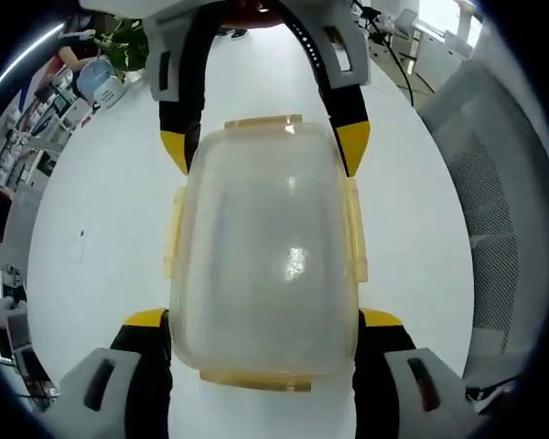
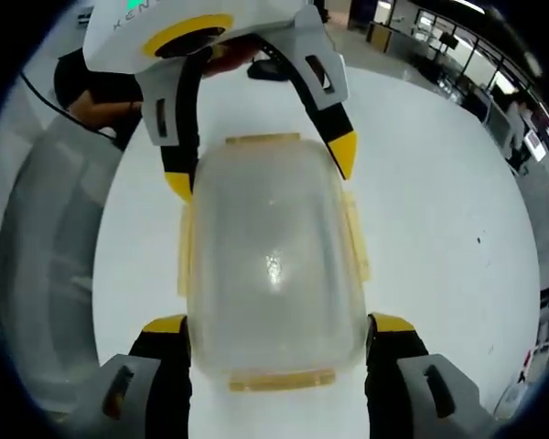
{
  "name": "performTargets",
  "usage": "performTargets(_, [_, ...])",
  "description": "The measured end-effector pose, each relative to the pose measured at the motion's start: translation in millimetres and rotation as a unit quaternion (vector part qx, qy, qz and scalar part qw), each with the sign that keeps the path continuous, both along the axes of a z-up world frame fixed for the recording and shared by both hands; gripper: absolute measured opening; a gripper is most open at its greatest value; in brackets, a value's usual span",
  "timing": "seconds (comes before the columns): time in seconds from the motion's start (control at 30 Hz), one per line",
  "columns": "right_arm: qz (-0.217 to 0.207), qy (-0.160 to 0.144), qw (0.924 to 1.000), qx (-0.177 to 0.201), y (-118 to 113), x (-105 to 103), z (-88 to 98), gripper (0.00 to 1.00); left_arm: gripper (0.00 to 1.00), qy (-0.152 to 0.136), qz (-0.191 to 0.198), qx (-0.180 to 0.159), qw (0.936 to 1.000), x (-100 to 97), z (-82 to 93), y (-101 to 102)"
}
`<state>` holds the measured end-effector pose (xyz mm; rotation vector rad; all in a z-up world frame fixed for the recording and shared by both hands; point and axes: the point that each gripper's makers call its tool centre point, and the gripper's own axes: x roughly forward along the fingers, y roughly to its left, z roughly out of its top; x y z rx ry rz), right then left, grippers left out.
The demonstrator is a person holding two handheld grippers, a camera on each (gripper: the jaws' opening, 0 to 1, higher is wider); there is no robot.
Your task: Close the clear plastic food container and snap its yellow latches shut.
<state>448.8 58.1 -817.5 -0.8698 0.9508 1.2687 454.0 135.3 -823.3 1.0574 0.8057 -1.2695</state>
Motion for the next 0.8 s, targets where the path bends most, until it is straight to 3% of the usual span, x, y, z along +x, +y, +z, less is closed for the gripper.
performTargets(0.4, [-0.001,-0.014,0.9999,0.005,1.1,0.4,-1.3,0.81,0.85,-0.011,0.012,-0.01,0.9998,-0.3,0.8,-1.0])
performTargets(0.5, [-0.008,-0.012,0.9998,0.015,2.7,-1.7,-0.2,0.86,0.85,-0.011,0.019,-0.018,0.9996,-0.6,3.1,-0.5])
performTargets(0.57, [-0.011,-0.015,0.9997,0.014,0.8,-3.1,-0.9,0.87,0.91,-0.012,0.026,-0.036,0.999,-0.6,5.2,-3.6])
performTargets(0.8, [-0.035,-0.033,0.9983,0.031,2.3,1.0,3.6,0.89,0.9,-0.01,0.021,-0.027,0.9994,-4.8,3.1,0.4])
